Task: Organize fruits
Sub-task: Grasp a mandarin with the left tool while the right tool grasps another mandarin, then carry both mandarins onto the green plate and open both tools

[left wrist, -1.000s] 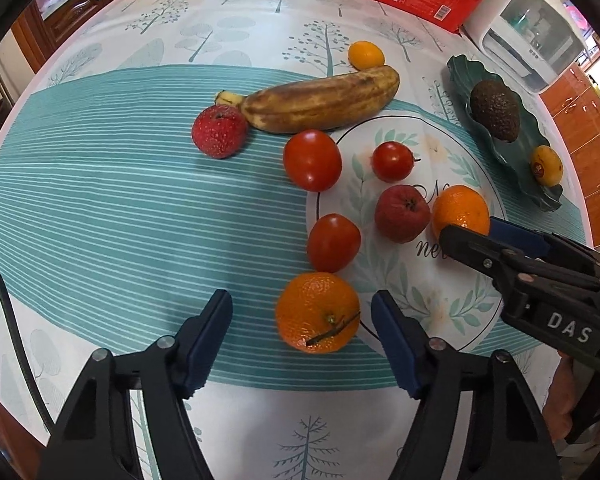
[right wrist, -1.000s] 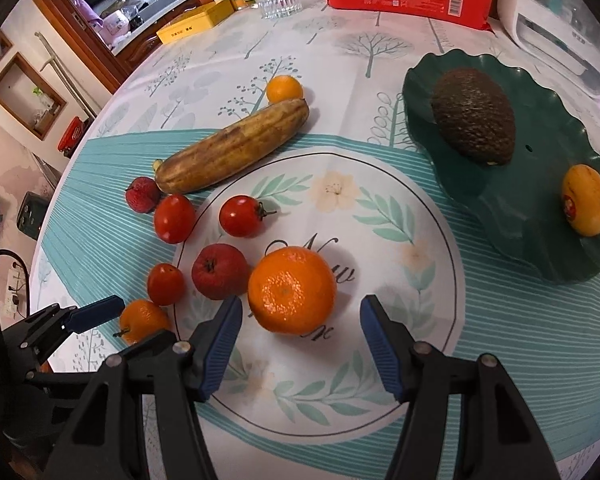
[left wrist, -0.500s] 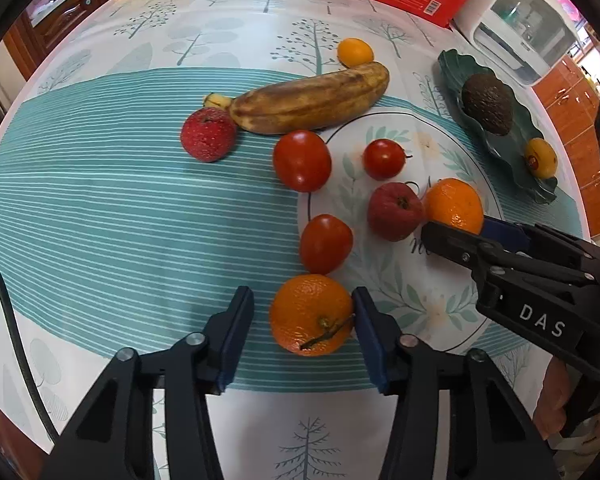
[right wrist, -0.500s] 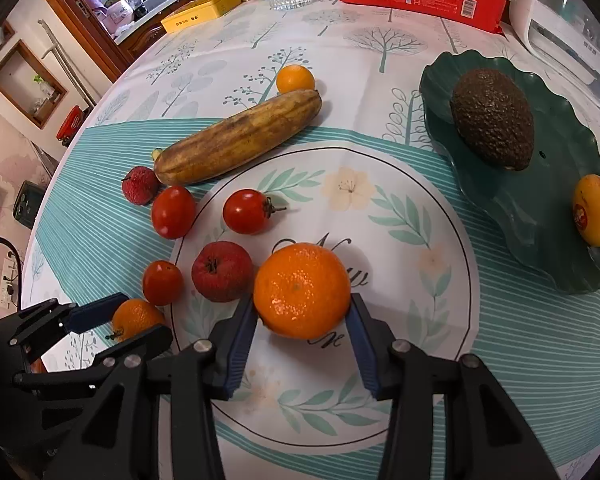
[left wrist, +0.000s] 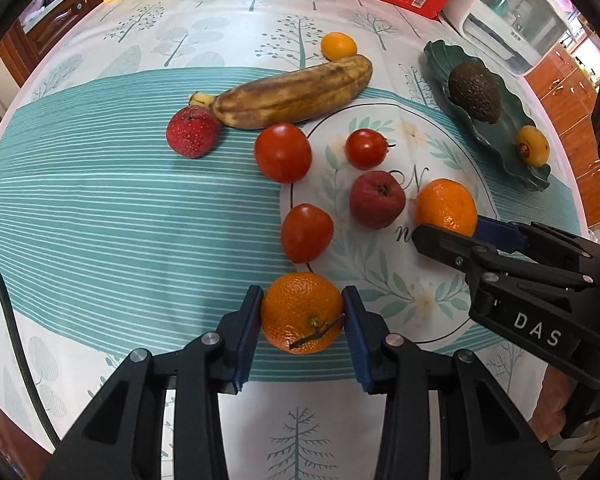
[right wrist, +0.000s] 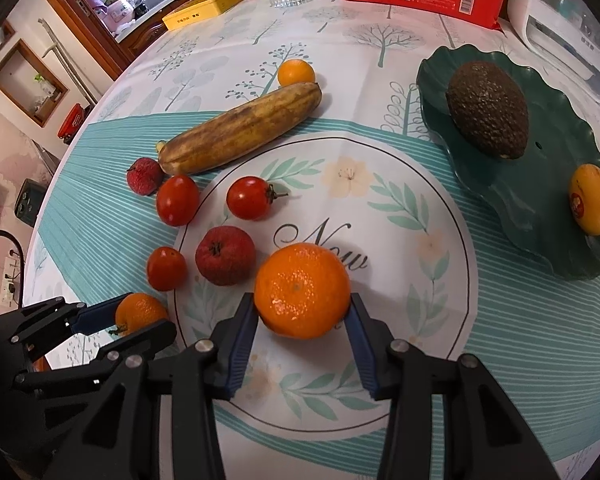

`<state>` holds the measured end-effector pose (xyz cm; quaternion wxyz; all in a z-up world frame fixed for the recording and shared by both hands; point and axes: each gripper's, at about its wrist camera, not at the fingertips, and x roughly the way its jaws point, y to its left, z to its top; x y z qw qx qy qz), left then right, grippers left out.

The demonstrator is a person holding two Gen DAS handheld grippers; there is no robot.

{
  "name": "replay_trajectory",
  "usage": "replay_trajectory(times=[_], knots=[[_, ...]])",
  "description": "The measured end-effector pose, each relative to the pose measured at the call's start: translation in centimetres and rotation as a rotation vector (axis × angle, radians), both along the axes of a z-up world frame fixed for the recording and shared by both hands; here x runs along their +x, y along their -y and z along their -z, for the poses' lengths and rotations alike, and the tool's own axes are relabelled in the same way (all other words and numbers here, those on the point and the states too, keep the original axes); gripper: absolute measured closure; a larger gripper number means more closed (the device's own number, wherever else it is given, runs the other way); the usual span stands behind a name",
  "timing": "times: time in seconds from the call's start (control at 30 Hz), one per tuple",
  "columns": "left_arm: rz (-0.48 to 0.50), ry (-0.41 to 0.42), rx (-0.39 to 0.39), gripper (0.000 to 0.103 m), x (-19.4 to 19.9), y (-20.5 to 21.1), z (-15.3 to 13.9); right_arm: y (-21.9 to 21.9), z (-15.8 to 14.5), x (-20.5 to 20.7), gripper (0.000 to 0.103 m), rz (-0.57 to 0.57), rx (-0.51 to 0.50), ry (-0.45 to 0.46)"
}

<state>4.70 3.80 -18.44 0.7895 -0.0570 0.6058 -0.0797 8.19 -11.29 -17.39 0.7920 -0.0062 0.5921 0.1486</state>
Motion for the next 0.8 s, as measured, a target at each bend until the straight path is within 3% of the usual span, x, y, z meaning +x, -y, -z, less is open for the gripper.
replay_trajectory(times=[0.27, 0.43, 0.8], knots=[[0.016, 0.038, 0.013, 0.065, 0.0, 1.1, -1.8, 0.4, -0.9, -1.0, 0.058, -0.003, 0.016, 0.023], [0.025, 0.087, 0.007, 0.065, 0.9, 1.7, -4.4, 1.2, -2.1, -1.7, 0.058, 0.008, 0.025, 0.05], [0.153, 0.248, 0.028, 0.065, 6.0, 6.9, -12.1, 6.4, -8.7, -2.0, 0.058, 0.097, 0.039, 0.205]])
